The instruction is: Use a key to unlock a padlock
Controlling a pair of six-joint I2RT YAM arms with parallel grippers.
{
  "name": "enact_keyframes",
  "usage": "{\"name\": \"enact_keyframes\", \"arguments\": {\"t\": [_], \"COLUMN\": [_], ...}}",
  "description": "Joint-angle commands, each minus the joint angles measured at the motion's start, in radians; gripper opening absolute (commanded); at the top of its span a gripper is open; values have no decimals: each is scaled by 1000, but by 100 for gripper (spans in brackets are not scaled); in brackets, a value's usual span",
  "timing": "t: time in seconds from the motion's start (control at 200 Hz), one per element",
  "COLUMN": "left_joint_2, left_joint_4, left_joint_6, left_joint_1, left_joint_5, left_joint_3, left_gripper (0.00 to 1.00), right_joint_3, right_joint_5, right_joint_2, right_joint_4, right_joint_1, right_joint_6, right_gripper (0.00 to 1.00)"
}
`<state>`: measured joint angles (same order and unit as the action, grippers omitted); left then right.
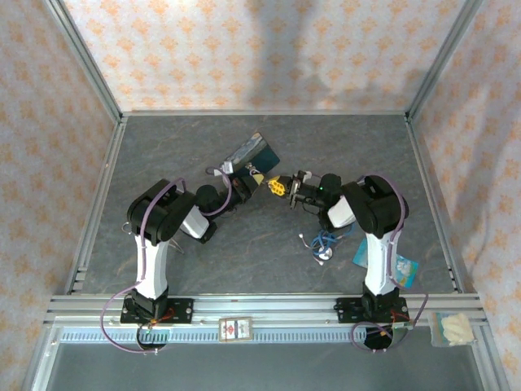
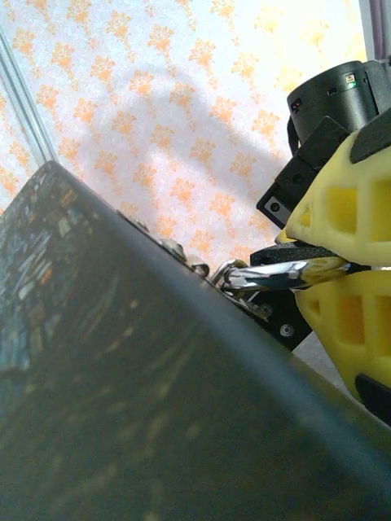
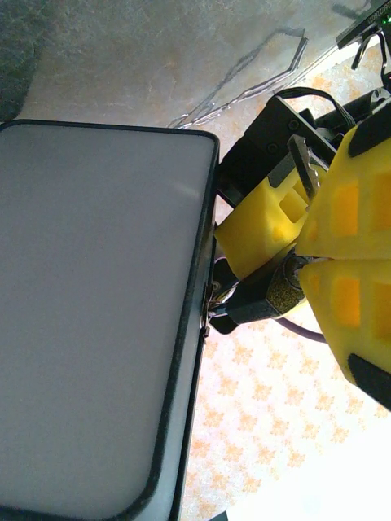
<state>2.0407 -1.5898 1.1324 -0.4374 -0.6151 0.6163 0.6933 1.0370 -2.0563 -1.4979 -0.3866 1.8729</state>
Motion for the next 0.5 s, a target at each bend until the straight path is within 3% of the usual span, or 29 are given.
{"name": "enact_keyframes", "arguments": {"t": [0.0, 0.23, 0.425, 0.495], "left_joint_2": [-10, 1, 8, 4], "left_joint_4": [-249, -248, -218, -187], "left_joint_6": [-66, -4, 26, 27], "left_joint_1": [-44, -35, -25, -25], "left_joint_5": [-174, -96, -26, -9], "left_joint_3": [-3, -33, -78, -84], "left_gripper": [0, 0, 0, 0], "right_joint_3": [58, 72, 39, 38], "right_joint_5": [-48, 3, -9, -22], "right_joint_2": [30, 2, 88, 145], "right_joint_4": [-377, -303, 55, 264], "right_joint_1": [-32, -16, 4, 12], "right_joint_6": [433, 190, -250, -424], "right_gripper": [0, 0, 25, 35]}}
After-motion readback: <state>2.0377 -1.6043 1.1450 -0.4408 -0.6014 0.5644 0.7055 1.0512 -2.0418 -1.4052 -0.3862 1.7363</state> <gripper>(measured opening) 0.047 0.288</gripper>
